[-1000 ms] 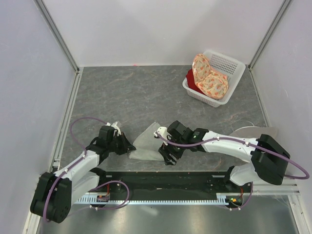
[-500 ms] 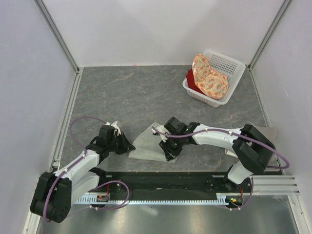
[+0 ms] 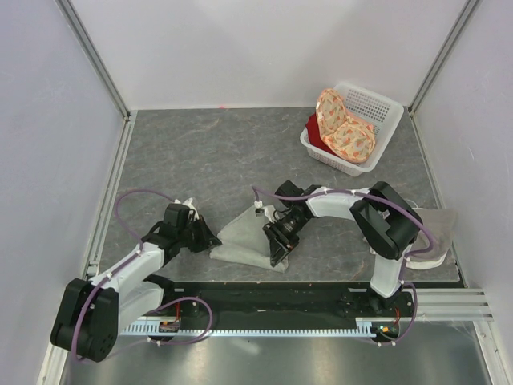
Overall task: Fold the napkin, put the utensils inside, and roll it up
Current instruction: Roll the napkin with the utensil
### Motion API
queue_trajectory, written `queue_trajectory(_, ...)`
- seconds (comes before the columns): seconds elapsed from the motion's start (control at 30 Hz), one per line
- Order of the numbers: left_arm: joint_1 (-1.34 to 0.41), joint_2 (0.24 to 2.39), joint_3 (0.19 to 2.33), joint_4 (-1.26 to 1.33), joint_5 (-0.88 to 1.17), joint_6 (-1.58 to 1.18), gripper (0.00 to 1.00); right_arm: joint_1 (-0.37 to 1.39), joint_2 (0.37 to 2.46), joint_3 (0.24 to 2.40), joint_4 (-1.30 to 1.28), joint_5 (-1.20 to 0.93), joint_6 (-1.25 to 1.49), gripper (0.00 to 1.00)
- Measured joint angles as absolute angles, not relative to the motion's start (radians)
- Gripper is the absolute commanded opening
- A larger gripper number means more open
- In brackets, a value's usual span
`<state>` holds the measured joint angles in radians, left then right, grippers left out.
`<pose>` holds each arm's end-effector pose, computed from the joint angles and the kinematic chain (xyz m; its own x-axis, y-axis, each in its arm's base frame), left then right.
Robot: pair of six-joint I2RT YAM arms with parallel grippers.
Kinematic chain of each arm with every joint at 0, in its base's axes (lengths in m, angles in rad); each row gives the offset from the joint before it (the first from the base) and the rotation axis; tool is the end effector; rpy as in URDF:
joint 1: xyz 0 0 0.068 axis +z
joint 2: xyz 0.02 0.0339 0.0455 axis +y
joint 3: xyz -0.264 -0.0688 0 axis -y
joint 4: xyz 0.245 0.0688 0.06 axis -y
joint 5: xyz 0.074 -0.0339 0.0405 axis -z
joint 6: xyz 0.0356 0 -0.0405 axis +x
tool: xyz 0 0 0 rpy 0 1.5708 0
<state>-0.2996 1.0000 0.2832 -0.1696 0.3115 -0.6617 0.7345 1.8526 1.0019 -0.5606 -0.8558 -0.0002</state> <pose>0.1589 -0.0605 0.1363 -0.8704 -0.3433 -0.3529 -0.0872 0.8129 -0.5758 0.2162 0.2314 0.1264 -0.7326 -0.6618 -0.1590 -0.5286 0.4061 0.7455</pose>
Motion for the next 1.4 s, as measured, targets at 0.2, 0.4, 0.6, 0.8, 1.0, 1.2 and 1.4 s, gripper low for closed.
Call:
queue_trajectory(0.2, -0.3, 1.016, 0.293, -0.175, 0.311, -0.662, 0.02, 0.731, 1.774, 1.043, -0.614, -0.766, -0.009, 0.7)
queue_trajectory(0.4, -0.3, 1.025, 0.299, -0.178, 0.311, -0.662, 0.02, 0.742, 1.53, 1.082, -0.633, -0.659, -0.014, 0.69)
queue_trajectory(0.6, -0.3, 1.033, 0.302, -0.178, 0.311, -0.662, 0.02, 0.846, 1.497, 1.061, -0.653, -0.659, 0.004, 0.67)
queue_trajectory(0.8, -0.3, 1.034, 0.302, -0.178, 0.311, -0.662, 0.02, 0.922, 1.566, 0.993, -0.67, -0.675, 0.039, 0.67)
queue_trajectory(1.0, -0.3, 1.034, 0.302, -0.178, 0.311, -0.662, 0.02, 0.901, 1.618, 0.991, -0.675, -0.632, 0.04, 0.67)
queue_trajectory(1.2, -0.3, 1.04, 0.306, -0.178, 0.311, -0.662, 0.02, 0.843, 1.652, 1.013, -0.682, -0.61, 0.025, 0.66)
queue_trajectory(1.4, -0.3, 1.043, 0.308, -0.178, 0.311, -0.662, 0.02, 0.82, 1.692, 1.037, -0.69, -0.608, 0.001, 0.66)
